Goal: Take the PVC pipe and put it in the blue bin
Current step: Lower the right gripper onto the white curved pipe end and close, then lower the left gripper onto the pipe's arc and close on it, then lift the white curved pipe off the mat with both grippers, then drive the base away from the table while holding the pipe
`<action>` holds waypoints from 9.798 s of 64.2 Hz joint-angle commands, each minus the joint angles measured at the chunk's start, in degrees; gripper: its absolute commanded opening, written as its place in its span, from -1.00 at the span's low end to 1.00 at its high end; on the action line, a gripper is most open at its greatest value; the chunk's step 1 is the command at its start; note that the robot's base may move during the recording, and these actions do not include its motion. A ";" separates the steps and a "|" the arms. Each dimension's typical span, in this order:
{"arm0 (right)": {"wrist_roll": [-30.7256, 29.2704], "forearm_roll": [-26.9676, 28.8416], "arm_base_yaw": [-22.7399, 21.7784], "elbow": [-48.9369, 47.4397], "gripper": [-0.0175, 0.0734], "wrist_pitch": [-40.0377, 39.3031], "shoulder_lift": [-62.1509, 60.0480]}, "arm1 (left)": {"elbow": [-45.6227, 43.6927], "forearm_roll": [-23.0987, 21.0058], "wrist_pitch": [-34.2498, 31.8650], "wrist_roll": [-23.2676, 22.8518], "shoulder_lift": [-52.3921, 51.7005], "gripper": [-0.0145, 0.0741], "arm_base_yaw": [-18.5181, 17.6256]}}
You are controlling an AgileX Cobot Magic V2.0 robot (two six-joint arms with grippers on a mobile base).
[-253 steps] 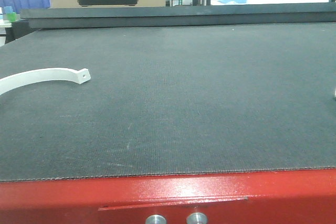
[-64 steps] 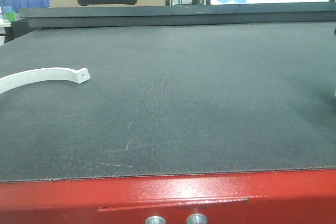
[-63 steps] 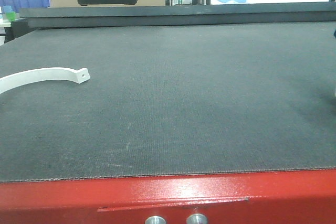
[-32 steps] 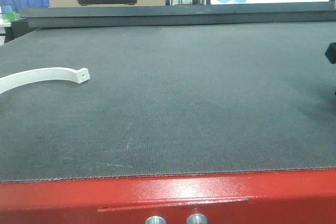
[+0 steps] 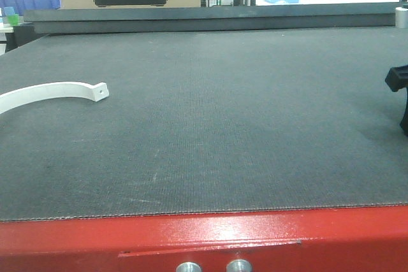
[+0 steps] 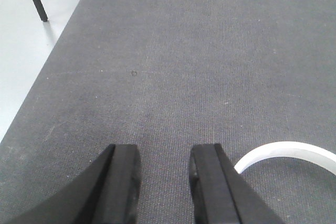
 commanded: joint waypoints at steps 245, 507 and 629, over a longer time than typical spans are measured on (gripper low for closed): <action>-0.25 5.40 5.57 -7.50 -0.98 2.67 -22.82 | -0.50 0.93 -9.71 0.00 20.13 -0.92 -8.91; -7.67 8.05 5.85 22.25 -0.98 -17.07 -74.96 | 19.65 1.77 9.78 0.00 -57.42 -0.92 -5.10; -7.67 8.05 5.85 22.25 -0.98 -17.07 -74.96 | 19.65 1.77 9.78 0.00 -57.42 -0.92 -5.10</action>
